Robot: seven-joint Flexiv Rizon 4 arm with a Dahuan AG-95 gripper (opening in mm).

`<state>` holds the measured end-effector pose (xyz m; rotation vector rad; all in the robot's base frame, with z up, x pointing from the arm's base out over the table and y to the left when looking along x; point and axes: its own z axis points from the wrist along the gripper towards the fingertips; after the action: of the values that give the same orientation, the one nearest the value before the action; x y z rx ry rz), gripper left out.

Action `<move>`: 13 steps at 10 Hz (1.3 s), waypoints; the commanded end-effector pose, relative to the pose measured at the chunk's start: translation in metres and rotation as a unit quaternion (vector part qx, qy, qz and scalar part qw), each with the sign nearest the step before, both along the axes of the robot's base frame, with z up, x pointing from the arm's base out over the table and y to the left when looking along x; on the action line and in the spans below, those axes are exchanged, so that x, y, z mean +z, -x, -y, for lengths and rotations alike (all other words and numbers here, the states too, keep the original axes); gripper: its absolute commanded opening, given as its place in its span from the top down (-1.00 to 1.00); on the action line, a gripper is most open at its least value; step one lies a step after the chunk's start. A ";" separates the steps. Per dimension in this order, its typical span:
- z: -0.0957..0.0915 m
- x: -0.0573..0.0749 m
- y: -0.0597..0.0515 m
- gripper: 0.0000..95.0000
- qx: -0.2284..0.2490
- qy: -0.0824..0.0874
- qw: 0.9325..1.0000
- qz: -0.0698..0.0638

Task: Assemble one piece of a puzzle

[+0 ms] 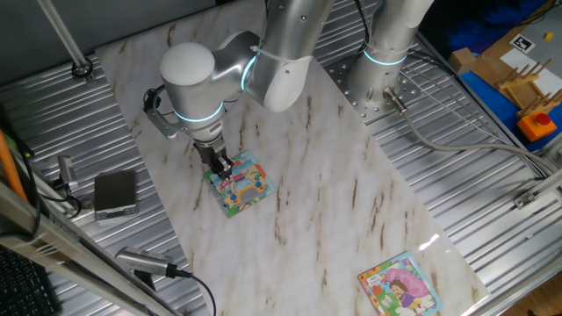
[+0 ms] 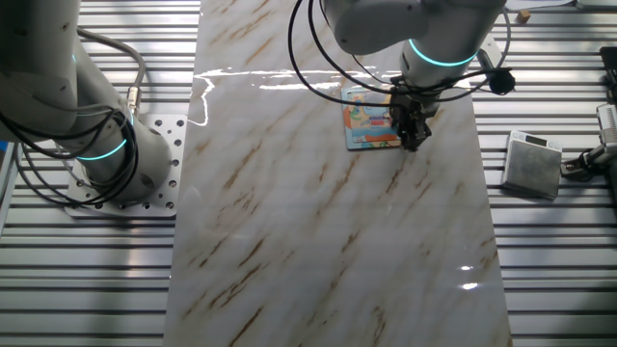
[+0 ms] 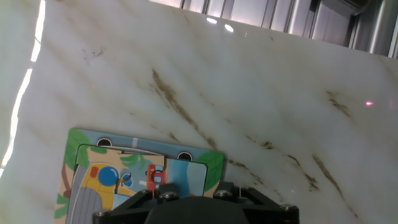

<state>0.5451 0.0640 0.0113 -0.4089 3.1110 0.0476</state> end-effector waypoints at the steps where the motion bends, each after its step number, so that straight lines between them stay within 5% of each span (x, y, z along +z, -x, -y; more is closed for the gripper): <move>1: 0.000 0.000 0.000 -0.20 0.001 0.000 1.000 0.000; 5: -0.001 0.001 0.000 -0.20 0.003 0.001 1.000 0.000; 6: -0.001 0.004 0.000 0.20 0.002 0.003 1.000 -0.001; 13: -0.017 0.012 -0.007 0.20 -0.004 -0.004 1.000 -0.003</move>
<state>0.5535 0.0833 0.0229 -0.3929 3.1152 0.0659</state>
